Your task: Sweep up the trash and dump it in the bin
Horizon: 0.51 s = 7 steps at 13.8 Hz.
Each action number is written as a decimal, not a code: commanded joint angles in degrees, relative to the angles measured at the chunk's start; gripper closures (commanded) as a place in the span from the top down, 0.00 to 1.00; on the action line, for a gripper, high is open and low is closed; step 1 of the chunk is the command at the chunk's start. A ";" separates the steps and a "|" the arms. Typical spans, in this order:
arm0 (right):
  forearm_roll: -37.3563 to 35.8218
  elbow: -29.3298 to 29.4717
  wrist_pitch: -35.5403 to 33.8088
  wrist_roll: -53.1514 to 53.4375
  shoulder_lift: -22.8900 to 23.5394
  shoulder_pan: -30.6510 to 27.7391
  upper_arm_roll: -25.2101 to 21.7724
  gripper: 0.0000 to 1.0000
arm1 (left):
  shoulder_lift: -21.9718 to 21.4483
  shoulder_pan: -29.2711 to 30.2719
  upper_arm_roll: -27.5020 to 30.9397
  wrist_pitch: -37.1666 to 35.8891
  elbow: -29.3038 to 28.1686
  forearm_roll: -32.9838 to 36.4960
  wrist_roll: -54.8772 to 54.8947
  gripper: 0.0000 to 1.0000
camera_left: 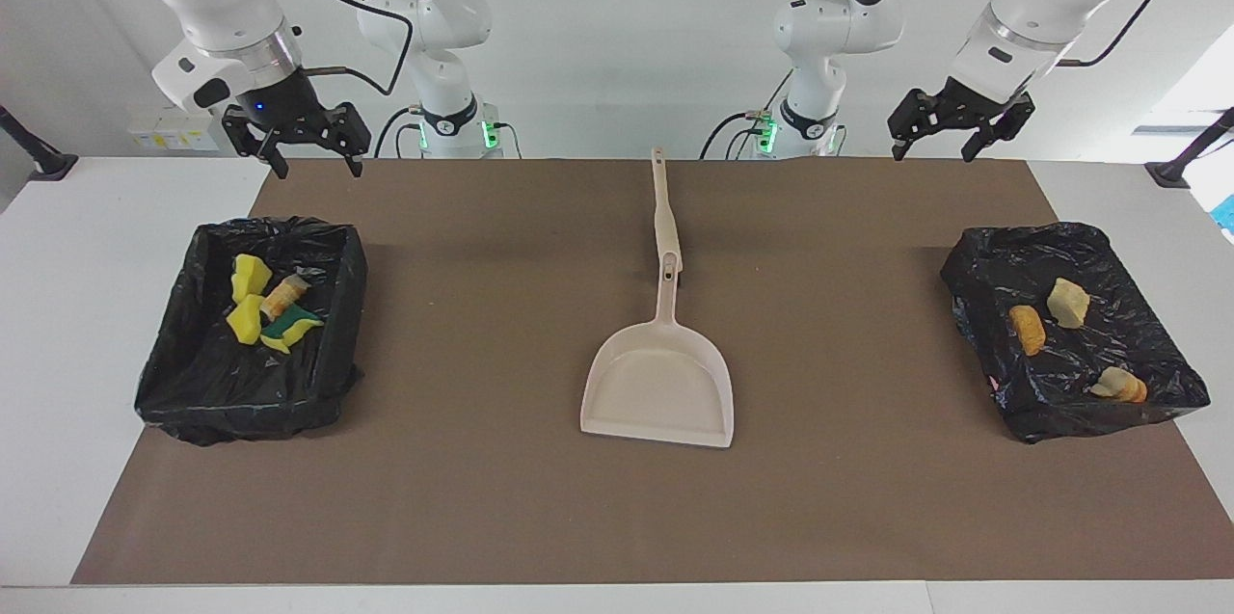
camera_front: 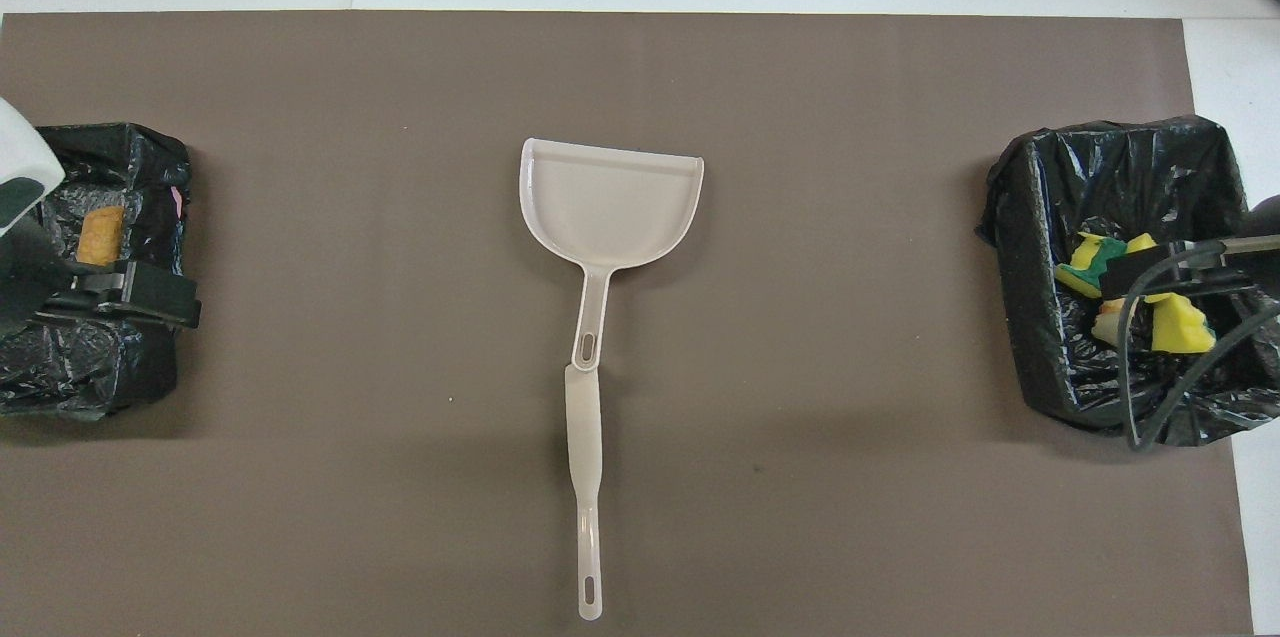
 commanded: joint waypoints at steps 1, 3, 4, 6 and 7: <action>1.02 2.97 -1.61 0.94 1.92 -0.35 0.05 1.00 | -2.06 0.14 -0.02 0.01 -0.84 0.76 0.65 1.00; 1.46 2.79 -1.08 1.20 1.66 -0.26 0.05 1.00 | -2.06 1.01 0.15 1.06 -0.85 0.76 0.74 1.00; 1.46 2.79 -1.08 1.29 1.74 -0.26 0.05 1.00 | -1.97 1.10 0.15 1.94 -0.84 0.76 0.74 1.00; 1.46 2.79 -1.08 1.29 1.66 -0.26 0.05 1.00 | -1.88 1.10 0.15 3.09 -0.84 0.50 0.65 1.00; 1.46 2.79 -1.08 1.29 1.66 -0.26 0.05 1.00 | -1.79 1.10 0.15 3.53 -0.84 0.33 0.30 1.00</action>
